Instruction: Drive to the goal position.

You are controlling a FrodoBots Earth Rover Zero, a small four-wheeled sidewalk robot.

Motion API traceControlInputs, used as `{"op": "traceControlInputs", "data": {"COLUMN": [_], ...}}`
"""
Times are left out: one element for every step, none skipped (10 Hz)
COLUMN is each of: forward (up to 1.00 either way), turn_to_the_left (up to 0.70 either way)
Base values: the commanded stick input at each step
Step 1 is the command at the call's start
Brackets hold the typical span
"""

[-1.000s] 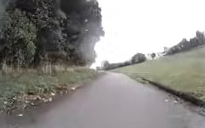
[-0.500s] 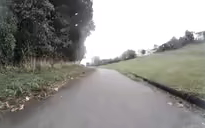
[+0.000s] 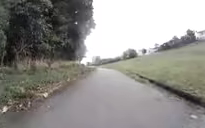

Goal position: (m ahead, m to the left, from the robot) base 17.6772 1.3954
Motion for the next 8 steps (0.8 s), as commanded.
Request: {"op": "traceControlInputs", "data": {"forward": [1.00,1.00,1.00,1.00,1.00,1.00,1.00,1.00], "turn_to_the_left": [0.00,0.00,0.00,0.00,0.00,0.00,0.00,0.00]}}
